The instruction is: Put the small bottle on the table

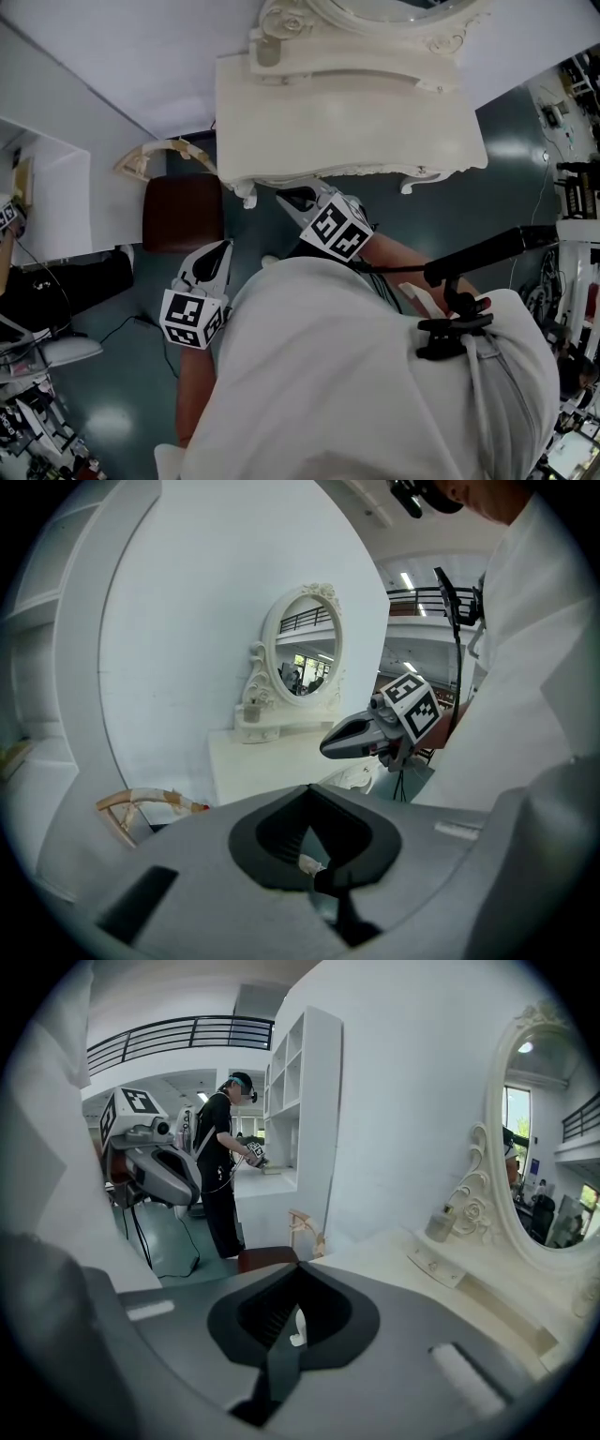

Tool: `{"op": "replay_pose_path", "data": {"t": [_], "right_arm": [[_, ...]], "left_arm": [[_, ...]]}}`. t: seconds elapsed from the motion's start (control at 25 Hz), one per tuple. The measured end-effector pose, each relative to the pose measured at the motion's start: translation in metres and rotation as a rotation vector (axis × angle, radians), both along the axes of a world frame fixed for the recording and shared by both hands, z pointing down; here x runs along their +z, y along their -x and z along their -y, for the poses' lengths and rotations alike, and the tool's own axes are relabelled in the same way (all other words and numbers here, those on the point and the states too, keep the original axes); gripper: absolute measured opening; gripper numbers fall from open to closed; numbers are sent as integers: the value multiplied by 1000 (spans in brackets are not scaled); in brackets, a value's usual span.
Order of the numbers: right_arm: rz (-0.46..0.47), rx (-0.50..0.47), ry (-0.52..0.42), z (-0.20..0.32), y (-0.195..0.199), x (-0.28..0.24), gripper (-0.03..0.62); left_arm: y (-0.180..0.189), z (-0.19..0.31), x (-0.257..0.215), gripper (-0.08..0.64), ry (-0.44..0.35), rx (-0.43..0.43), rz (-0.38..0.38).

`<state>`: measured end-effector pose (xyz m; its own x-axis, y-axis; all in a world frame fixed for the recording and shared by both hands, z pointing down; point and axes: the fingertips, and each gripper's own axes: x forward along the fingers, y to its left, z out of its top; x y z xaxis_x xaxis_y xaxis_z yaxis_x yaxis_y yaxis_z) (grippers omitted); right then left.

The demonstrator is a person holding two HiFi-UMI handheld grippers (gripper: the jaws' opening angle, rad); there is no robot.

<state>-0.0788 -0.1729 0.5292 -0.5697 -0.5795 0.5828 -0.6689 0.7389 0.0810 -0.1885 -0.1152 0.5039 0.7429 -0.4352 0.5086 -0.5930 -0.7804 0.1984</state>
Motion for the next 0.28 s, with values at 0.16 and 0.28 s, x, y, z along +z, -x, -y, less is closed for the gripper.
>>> {"op": "replay_pose_path", "data": {"t": [0.16,0.28], "right_arm": [[4,-1,2,13,-13,-1,0],[6,-3,2,24,-24,0,0]], "left_arm": [[-15,16,-4,3,-2,7,4],[-27,29,-5,3,-4,6,7]]}}
